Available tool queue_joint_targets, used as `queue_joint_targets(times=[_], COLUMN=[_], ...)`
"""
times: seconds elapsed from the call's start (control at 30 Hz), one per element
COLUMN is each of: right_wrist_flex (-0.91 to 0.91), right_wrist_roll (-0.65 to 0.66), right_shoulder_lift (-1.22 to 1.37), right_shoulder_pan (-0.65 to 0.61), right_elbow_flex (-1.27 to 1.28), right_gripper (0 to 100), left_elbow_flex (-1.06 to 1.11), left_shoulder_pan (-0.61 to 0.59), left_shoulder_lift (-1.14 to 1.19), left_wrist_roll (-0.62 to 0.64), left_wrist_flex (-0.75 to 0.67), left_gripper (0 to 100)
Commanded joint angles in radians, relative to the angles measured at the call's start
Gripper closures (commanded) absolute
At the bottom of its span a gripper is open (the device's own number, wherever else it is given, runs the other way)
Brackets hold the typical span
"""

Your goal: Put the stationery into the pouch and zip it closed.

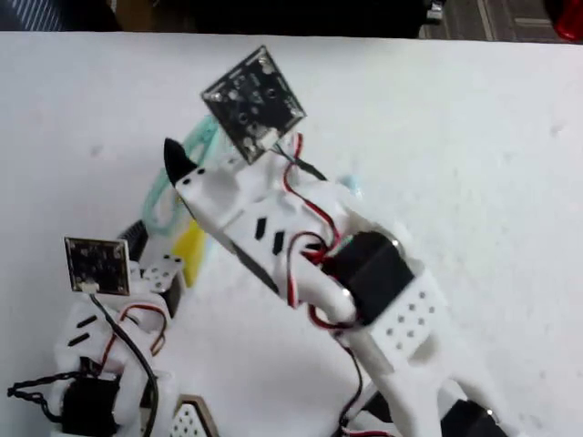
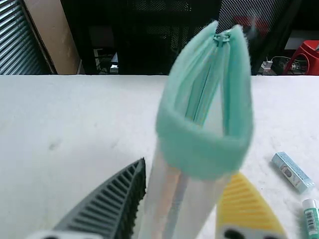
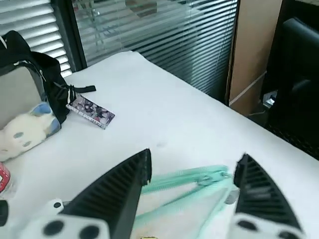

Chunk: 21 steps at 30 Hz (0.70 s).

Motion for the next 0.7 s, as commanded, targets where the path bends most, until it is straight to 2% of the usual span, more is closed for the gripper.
queue_joint_targets(times=[0.0, 0.17, 0.53, 0.67], right_wrist_flex=[0.002, 0.002, 0.148, 0.107], right_wrist_roll=[0.014, 0.012, 0.009, 0.012], right_shoulder_lift=[-0.059, -0.084, -0.074, -0.074], right_shoulder_pan=[-0.001, 0.079, 0.384, 0.506], right_elbow_flex=[-0.014, -0.008, -0.003, 0.114], right_gripper=[75.1, 76.5, 76.5, 76.5], left_elbow_flex=[-0.009, -0.009, -0.009, -0.009], left_shoulder_pan=[0.005, 0.005, 0.008, 0.008], left_shoulder_lift=[-0.001, -0.001, -0.001, -0.001], left_wrist_roll=[0.003, 0.003, 0.003, 0.003], left_wrist_flex=[-0.026, -0.026, -0.026, -0.026], left_gripper=[77, 77, 77, 77])
